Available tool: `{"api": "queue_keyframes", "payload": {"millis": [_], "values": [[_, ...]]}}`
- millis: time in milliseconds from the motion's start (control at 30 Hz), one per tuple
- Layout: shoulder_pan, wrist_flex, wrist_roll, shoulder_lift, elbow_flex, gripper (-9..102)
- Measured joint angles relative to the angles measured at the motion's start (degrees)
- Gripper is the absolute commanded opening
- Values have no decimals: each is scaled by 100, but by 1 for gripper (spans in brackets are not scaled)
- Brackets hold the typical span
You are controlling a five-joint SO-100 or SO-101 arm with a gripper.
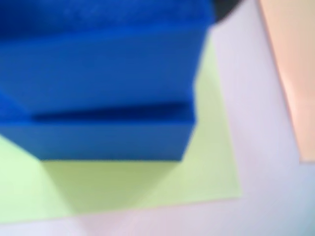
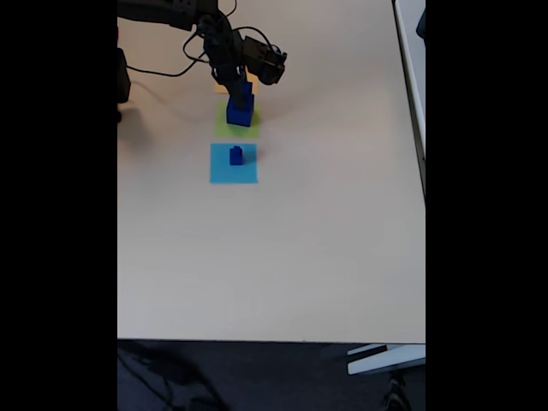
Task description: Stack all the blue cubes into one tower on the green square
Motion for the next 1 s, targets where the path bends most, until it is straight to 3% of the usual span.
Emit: {"api": "queue_keyframes", "payload": {"millis": [600,1000], "values": [[0,-483,-18,44,-589,34],[817,-457,-940,-167,-1767,31]]}}
